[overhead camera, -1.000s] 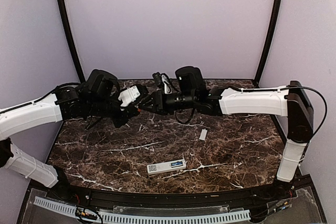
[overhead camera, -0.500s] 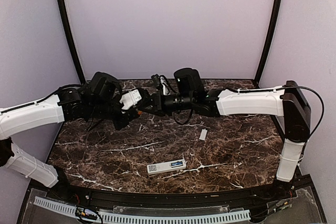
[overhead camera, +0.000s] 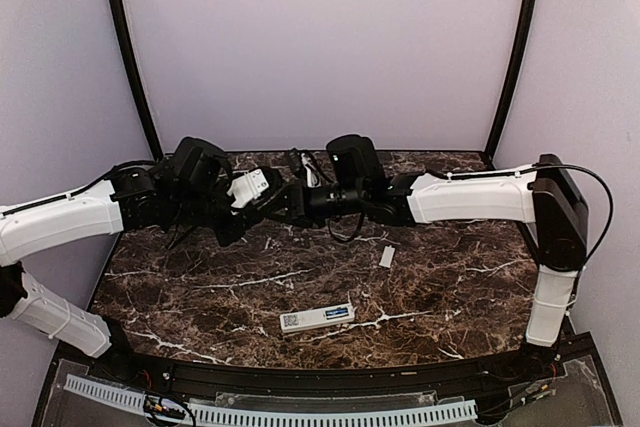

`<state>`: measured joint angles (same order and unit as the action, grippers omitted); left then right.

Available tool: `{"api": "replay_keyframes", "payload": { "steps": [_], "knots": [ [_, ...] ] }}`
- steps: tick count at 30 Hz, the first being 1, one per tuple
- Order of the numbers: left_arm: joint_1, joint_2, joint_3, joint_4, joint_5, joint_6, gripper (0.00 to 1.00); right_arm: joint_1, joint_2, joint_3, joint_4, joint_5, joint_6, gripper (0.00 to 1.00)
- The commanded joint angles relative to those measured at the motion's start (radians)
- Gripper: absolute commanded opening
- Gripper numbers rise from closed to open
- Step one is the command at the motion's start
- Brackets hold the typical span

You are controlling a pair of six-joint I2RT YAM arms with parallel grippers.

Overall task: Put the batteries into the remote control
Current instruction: Pass from the left arm to the right

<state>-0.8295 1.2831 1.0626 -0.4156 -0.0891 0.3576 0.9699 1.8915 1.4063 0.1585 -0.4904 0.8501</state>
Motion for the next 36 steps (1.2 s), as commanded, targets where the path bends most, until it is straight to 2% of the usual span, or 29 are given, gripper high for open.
{"api": "replay_keyframes", "payload": {
  "steps": [1,6,12,23,27,29,32,36],
  "knots": [
    [-0.003,0.011,0.007,0.014,-0.012,-0.015,0.0,0.02,0.022,0.028,-0.002,-0.01,0.0,0.16],
    [-0.003,0.005,-0.001,0.01,0.001,-0.011,0.0,0.023,0.022,0.032,-0.001,-0.002,-0.005,0.12],
    [-0.003,0.0,-0.006,0.003,0.029,0.001,0.0,0.022,0.031,0.049,-0.008,0.0,-0.005,0.21],
    [-0.003,0.009,-0.003,-0.003,0.049,0.003,0.0,0.022,0.045,0.063,-0.016,-0.006,-0.013,0.0],
    [-0.003,0.004,-0.006,-0.005,0.056,0.005,0.0,0.022,0.042,0.056,-0.01,-0.002,-0.014,0.0],
    [-0.003,0.003,-0.007,-0.005,0.057,0.006,0.0,0.022,0.04,0.053,-0.002,-0.005,-0.011,0.05],
    [-0.003,0.007,-0.008,-0.005,0.054,0.006,0.0,0.023,0.037,0.05,0.022,0.003,0.005,0.17],
    [-0.003,0.014,-0.004,-0.007,0.055,0.002,0.0,0.023,0.048,0.07,0.04,0.01,0.019,0.18]
  ]
}}
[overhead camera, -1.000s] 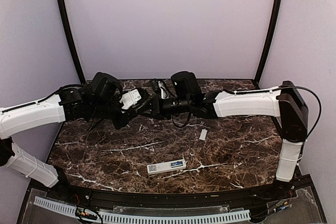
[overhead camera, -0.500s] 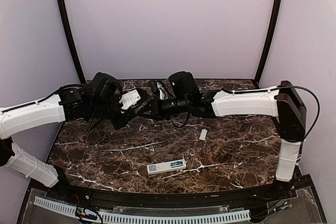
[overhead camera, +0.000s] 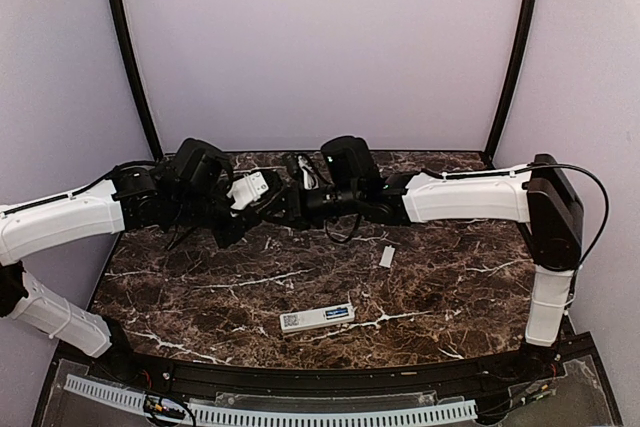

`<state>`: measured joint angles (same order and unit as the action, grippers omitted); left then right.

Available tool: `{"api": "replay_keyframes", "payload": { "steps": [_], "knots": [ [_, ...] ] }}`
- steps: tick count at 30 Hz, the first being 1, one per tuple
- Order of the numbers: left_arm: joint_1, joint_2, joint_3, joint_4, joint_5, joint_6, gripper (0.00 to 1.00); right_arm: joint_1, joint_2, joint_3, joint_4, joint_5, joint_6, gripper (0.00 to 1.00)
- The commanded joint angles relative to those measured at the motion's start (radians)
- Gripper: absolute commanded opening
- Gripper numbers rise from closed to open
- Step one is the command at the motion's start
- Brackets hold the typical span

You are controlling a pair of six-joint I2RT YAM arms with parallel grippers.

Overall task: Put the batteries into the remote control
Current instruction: Pass from the left arm to the right, then pass from the right arm to the left

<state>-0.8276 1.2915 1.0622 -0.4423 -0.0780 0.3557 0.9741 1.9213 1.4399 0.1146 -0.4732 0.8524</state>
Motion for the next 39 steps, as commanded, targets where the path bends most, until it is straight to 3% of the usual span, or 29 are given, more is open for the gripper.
{"api": "replay_keyframes", "payload": {
  "steps": [1,9,14,19,21,22,24,27,30,33,34,39],
  "knots": [
    [-0.005,0.006,-0.003,0.02,0.042,0.002,0.0,0.02,0.021,0.037,0.091,-0.007,0.022,0.18],
    [-0.005,0.002,-0.003,0.022,0.047,-0.001,0.0,0.028,0.038,0.028,0.097,0.01,0.036,0.13],
    [-0.005,-0.002,-0.006,0.022,0.053,-0.003,0.0,0.029,0.032,0.017,0.105,0.021,0.036,0.0],
    [-0.005,-0.01,-0.007,0.031,0.056,-0.013,0.0,0.029,0.011,0.002,0.109,0.021,0.022,0.0],
    [-0.005,-0.022,-0.008,0.039,0.048,-0.028,0.13,0.029,-0.011,-0.007,0.109,0.021,0.014,0.0],
    [-0.005,-0.04,-0.01,0.051,0.041,-0.031,0.35,0.029,-0.025,-0.012,0.105,0.02,0.009,0.0],
    [-0.005,-0.085,-0.022,0.082,0.052,-0.037,0.56,0.029,-0.064,-0.025,0.102,0.02,-0.002,0.0],
    [-0.005,-0.222,-0.081,0.159,0.114,-0.037,0.65,0.028,-0.136,-0.065,0.114,0.014,-0.003,0.0],
    [-0.005,-0.378,-0.184,0.346,0.242,-0.026,0.7,0.03,-0.211,-0.112,0.136,-0.005,0.012,0.0],
    [-0.005,-0.559,-0.333,0.544,0.341,-0.003,0.69,0.035,-0.281,-0.152,0.162,-0.027,0.019,0.0],
    [-0.004,-0.582,-0.353,0.626,0.374,-0.001,0.64,0.037,-0.303,-0.165,0.171,-0.03,0.021,0.0],
    [-0.006,-0.552,-0.318,0.635,0.432,0.035,0.53,0.046,-0.39,-0.2,0.177,-0.007,0.005,0.0]
  ]
}}
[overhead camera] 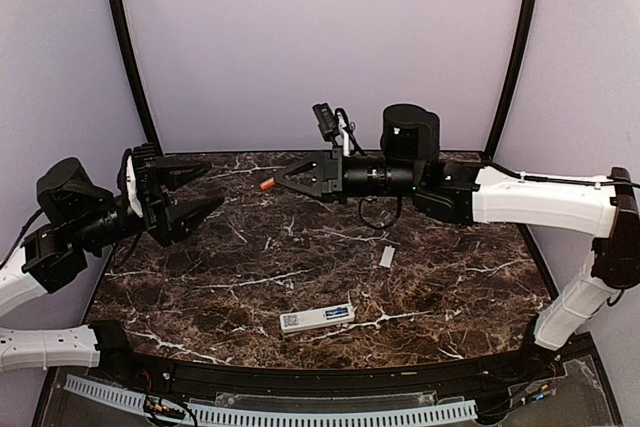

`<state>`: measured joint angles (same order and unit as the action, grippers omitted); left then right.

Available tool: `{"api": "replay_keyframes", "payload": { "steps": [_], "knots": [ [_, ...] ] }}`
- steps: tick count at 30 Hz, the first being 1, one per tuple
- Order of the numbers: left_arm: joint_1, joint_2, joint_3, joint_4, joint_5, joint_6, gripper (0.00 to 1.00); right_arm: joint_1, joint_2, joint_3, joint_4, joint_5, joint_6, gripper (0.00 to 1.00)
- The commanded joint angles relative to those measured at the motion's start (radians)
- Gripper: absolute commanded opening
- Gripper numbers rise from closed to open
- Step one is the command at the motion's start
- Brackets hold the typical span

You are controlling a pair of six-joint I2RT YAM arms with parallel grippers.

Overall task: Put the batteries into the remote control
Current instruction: Pass from the right arm to the left

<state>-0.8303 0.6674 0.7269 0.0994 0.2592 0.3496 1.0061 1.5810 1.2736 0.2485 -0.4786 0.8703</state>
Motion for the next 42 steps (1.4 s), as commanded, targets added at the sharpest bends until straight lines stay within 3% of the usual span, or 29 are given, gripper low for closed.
{"api": "replay_keyframes", "payload": {
  "steps": [1,12,17,33,38,42],
  "knots": [
    [-0.004,0.09,0.029,0.079,0.092,0.051,0.51,0.015,-0.062,-0.033,0.044,0.003,-0.02,0.0],
    [-0.017,0.262,0.15,0.092,0.121,0.107,0.46,0.025,-0.082,-0.016,0.044,0.009,-0.045,0.0],
    [-0.024,0.287,0.165,0.095,0.134,0.098,0.33,0.026,-0.082,-0.019,0.047,0.008,-0.048,0.0],
    [-0.042,0.333,0.19,0.037,0.104,0.108,0.18,0.026,-0.085,-0.027,0.063,0.005,-0.051,0.0],
    [-0.044,0.33,0.19,0.04,0.094,0.106,0.01,0.027,-0.082,-0.031,0.063,0.006,-0.049,0.0],
    [-0.046,0.326,0.188,0.039,0.068,0.089,0.0,0.027,-0.077,-0.034,0.058,0.008,-0.049,0.0]
  ]
}}
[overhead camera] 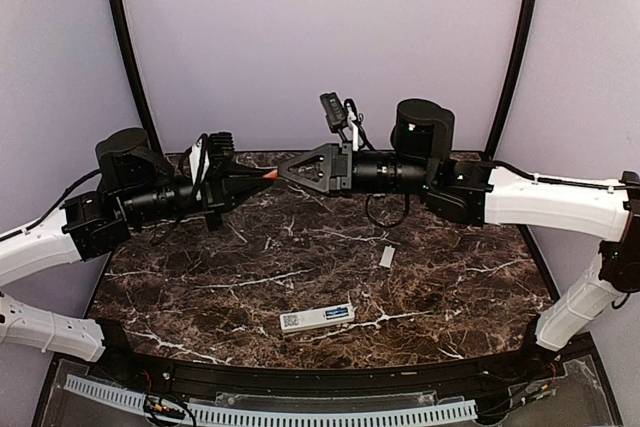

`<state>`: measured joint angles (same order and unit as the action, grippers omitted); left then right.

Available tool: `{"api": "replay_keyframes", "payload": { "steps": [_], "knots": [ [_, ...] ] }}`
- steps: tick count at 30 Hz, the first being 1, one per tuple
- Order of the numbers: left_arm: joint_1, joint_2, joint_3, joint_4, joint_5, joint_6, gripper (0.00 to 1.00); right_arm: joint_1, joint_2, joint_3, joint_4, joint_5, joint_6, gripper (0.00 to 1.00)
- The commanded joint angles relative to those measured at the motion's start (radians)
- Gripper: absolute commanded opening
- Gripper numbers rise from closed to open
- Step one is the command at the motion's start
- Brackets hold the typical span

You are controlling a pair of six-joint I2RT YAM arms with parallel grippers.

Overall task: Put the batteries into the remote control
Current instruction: Pass from the right arm to the left, then place the battery in the battery compartment.

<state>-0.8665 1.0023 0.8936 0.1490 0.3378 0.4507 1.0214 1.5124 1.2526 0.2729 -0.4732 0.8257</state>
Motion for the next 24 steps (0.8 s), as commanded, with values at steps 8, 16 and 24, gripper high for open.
{"api": "replay_keyframes", "payload": {
  "steps": [8,16,24],
  "knots": [
    [-0.033,-0.008,0.059,-0.303,-0.146,-0.159,0.0,-0.058,-0.104,-0.062,-0.237,0.084,-0.068,0.5],
    [-0.209,0.126,-0.01,-0.509,-0.223,-0.265,0.0,-0.202,-0.247,-0.268,-0.599,0.235,-0.101,0.54],
    [-0.224,0.426,0.062,-0.495,-0.162,-0.222,0.0,-0.211,-0.15,-0.386,-0.537,0.08,-0.127,0.49]
  ]
}}
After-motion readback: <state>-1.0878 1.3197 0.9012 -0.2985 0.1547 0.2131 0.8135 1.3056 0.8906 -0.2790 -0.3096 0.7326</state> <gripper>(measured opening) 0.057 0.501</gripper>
